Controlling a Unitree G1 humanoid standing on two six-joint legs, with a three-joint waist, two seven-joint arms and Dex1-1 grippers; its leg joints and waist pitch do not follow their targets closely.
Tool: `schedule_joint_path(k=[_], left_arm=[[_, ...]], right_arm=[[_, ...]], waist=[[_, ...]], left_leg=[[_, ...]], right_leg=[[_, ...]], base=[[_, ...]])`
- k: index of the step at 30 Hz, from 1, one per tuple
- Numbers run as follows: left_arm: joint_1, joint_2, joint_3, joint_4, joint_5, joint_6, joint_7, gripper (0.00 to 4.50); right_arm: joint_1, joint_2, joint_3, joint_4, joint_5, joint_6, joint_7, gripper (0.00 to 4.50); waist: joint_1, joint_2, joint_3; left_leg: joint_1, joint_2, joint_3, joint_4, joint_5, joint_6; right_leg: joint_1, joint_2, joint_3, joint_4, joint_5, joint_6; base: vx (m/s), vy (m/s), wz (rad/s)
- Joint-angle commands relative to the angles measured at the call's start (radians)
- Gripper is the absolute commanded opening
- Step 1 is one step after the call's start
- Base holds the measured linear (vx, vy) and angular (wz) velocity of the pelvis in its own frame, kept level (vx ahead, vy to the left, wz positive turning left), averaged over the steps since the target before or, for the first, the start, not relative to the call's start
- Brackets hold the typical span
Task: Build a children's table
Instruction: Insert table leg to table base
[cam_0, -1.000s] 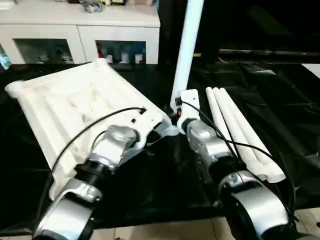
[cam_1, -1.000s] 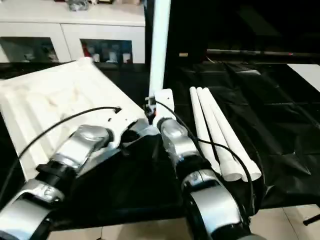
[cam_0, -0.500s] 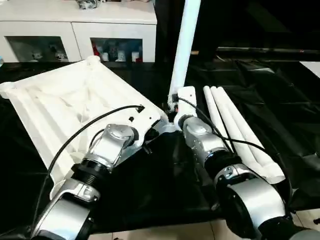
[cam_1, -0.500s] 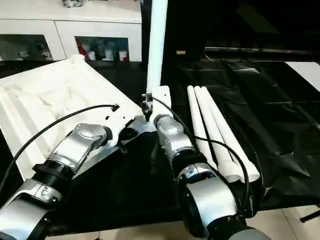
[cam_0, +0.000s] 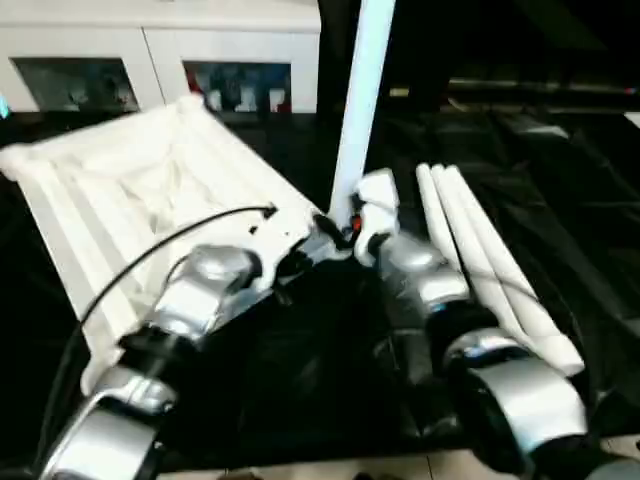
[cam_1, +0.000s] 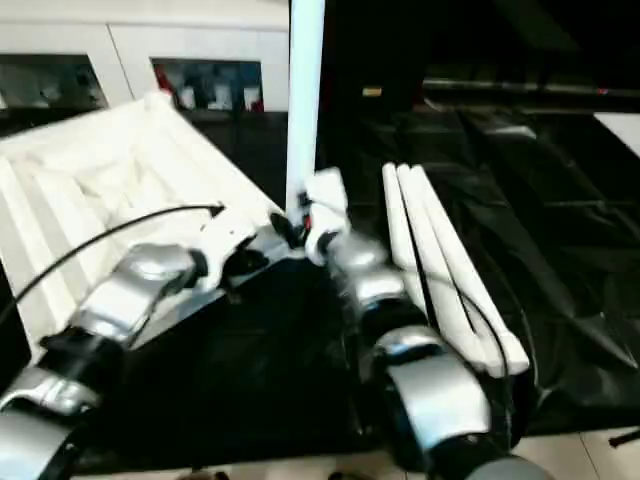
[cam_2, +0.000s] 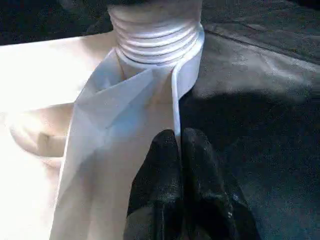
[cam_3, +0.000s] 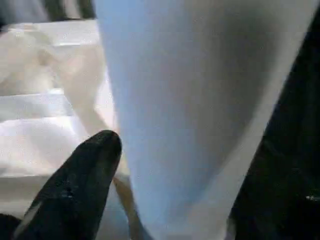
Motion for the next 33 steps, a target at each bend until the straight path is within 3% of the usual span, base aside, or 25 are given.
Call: schedule_joint_path(k=[1,2,3,5,9,10,11,12,15,17,23,31,33], left_arm=[[0.025,0.036,-0.02,-0.037,-0.008,-0.043,-0.071,0.0],[0.025,0.036,-0.02,-0.037,-0.008,-0.043,-0.071,0.0],[0.044,0.064,-0.023,-0.057,-0.025,-0.082,-0.124,0.0],[0.061,0.089,-0.027,-0.076,-0.042,-0.112,-0.174,0.0],[0.089,0.118,-0.032,-0.118,-0.08,-0.141,-0.264,0.0],[0.096,0.133,-0.037,-0.136,-0.091,-0.154,-0.301,0.0],[0.098,0.138,-0.039,-0.141,-0.095,-0.157,-0.314,0.0],[0.103,0.151,-0.044,-0.156,-0.105,-0.159,-0.346,0.0],[0.104,0.164,-0.051,-0.167,-0.112,-0.16,-0.373,0.0],[0.104,0.163,-0.049,-0.173,-0.117,-0.156,-0.378,0.0],[0.11,0.156,-0.048,-0.184,-0.118,-0.155,-0.38,0.0],[0.11,0.147,-0.05,-0.173,-0.11,-0.162,-0.374,0.0],[0.106,0.144,-0.05,-0.167,-0.108,-0.164,-0.371,0.0]], right_arm=[[0.059,-0.053,0.041,-0.111,0.007,0.057,0.109,4.15],[0.059,-0.053,0.041,-0.111,0.007,0.057,0.109,4.15],[0.114,-0.11,0.066,-0.219,0.019,0.088,0.189,4.25],[0.16,-0.158,0.084,-0.304,0.028,0.109,0.259,4.25],[0.22,-0.209,0.099,-0.411,0.045,0.146,0.349,4.25],[0.247,-0.232,0.109,-0.462,0.057,0.175,0.388,4.25],[0.256,-0.24,0.114,-0.48,0.062,0.186,0.402,4.25],[0.286,-0.266,0.13,-0.532,0.067,0.21,0.44,4.25],[0.345,-0.325,0.18,-0.623,0.055,0.22,0.51,4.25],[0.362,-0.338,0.188,-0.655,0.061,0.239,0.528,4.25],[0.374,-0.327,0.191,-0.65,0.034,0.236,0.497,4.25],[0.338,-0.29,0.179,-0.577,0.016,0.208,0.434,4.25],[0.335,-0.286,0.178,-0.566,0.013,0.202,0.432,3.99]], waist=[[0.011,0.0,-0.077],[0.011,0.0,-0.077],[0.013,0.001,-0.074],[0.015,0.003,-0.071],[0.017,0.003,-0.065],[0.02,0.012,-0.066],[0.023,0.006,-0.068],[0.027,0.009,-0.066],[0.04,0.001,-0.069],[0.043,0.002,-0.068],[0.045,0.002,-0.07],[0.044,0.002,-0.075],[0.045,0.003,-0.076]], left_leg=[[0.013,0.056,-0.009,-0.045,-0.1,0.104],[0.013,0.056,-0.009,-0.045,-0.1,0.104],[0.016,0.055,-0.009,-0.047,-0.118,0.089],[0.017,0.059,-0.011,-0.051,-0.17,0.07],[0.022,0.058,-0.011,-0.055,-0.243,0.025],[0.023,0.058,-0.013,-0.054,-0.248,0.02],[0.023,0.059,-0.012,-0.054,-0.24,0.02],[0.023,0.059,-0.013,-0.054,-0.239,0.022],[0.026,0.058,-0.009,-0.05,-0.222,0.028],[0.019,0.057,-0.012,-0.051,-0.219,0.026],[0.02,0.056,-0.014,-0.049,-0.222,0.014],[0.017,0.054,-0.013,-0.043,-0.178,0.018],[0.017,0.054,-0.013,-0.042,-0.174,0.021]], right_leg=[[0.075,-0.082,0.061,-0.039,-0.035,-0.217],[0.075,-0.082,0.061,-0.039,-0.035,-0.217],[0.071,-0.078,0.061,-0.044,-0.067,-0.217],[0.07,-0.08,0.062,-0.049,-0.126,-0.197],[0.063,-0.083,0.065,-0.063,-0.255,-0.175],[0.063,-0.085,0.065,-0.064,-0.264,-0.172],[0.065,-0.083,0.066,-0.063,-0.255,-0.162],[0.063,-0.081,0.066,-0.063,-0.252,-0.163],[0.06,-0.078,0.065,-0.058,-0.22,-0.165],[0.066,-0.083,0.065,-0.058,-0.242,-0.167],[0.064,-0.084,0.064,-0.061,-0.276,-0.15],[0.069,-0.081,0.062,-0.048,-0.179,-0.177],[0.07,-0.081,0.062,-0.046,-0.171,-0.18]], base=[[0.0,0.0,0.0],[0.0,0.0,0.0],[0.0,0.0,0.0],[0.0,0.0,0.0],[0.0,0.0,0.0],[0.0,0.0,0.0],[0.0,0.0,0.0],[0.0,0.0,0.0],[0.0,0.0,0.0],[0.0,0.0,0.0],[0.0,0.0,0.0],[0.0,0.0,0.0],[0.0,0.0,0.0]])
